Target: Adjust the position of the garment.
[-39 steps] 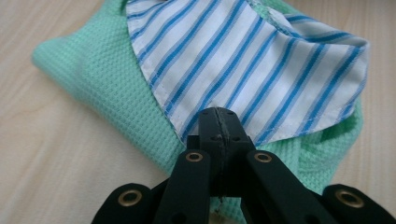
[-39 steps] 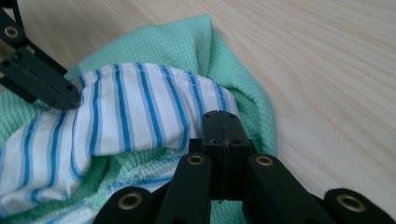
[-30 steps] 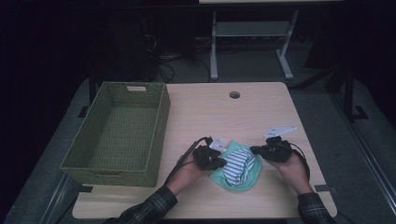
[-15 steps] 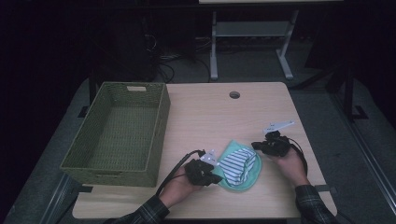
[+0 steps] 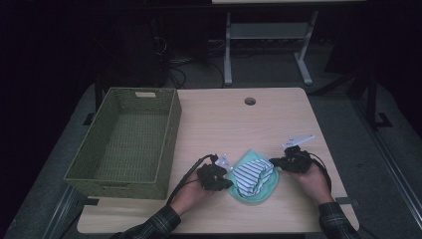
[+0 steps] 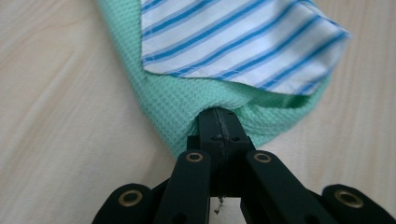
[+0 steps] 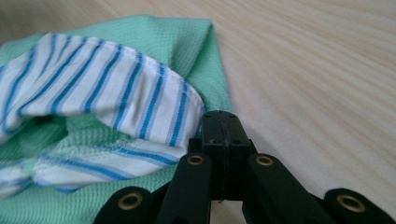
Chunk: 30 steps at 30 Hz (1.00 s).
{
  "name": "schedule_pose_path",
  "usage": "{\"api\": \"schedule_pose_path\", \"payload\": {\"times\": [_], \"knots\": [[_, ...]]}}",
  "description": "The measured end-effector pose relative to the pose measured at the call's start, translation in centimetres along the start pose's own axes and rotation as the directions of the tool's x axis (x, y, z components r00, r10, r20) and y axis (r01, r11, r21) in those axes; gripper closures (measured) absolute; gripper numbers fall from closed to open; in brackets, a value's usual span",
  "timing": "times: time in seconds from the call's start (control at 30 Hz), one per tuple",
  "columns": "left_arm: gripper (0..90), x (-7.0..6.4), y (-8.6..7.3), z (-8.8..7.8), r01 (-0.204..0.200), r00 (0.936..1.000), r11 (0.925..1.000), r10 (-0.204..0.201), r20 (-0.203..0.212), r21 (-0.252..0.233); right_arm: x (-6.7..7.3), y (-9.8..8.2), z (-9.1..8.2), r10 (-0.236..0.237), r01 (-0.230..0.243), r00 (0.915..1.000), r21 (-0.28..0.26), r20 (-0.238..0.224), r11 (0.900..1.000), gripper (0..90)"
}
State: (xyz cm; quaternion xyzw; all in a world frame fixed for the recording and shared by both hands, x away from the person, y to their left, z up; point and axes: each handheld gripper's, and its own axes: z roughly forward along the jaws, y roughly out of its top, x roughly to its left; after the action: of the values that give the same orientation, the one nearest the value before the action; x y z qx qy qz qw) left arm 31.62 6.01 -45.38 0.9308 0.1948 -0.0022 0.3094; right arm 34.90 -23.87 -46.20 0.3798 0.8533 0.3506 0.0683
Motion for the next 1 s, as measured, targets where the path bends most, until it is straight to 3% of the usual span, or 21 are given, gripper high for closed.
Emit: {"api": "schedule_pose_path", "payload": {"times": [0.33,0.43,0.57,1.0], "knots": [[89.7,2.2,0.4,-0.1,0.051,0.9976,0.9987,-0.051,-0.047,-0.002,1.5,-0.9,-0.2,-0.018,0.019,0.9994,0.011,-0.029,1.000,89.9],[89.7,3.0,0.7,-0.1,0.049,0.9967,0.9988,-0.049,-0.064,0.005,2.0,-1.3,-0.4,-0.020,0.021,0.9990,0.012,-0.040,1.000,89.8],[89.7,4.0,1.1,0.1,0.072,0.9924,0.9973,-0.073,-0.099,-0.014,2.6,-1.8,-0.6,-0.026,0.027,0.9981,0.009,-0.055,1.000,89.9],[89.7,7.0,2.6,0.7,0.098,0.9846,0.9941,-0.104,-0.141,-0.046,4.8,-2.4,-0.7,-0.061,0.062,0.9928,0.010,-0.104,0.998,89.9]]}}
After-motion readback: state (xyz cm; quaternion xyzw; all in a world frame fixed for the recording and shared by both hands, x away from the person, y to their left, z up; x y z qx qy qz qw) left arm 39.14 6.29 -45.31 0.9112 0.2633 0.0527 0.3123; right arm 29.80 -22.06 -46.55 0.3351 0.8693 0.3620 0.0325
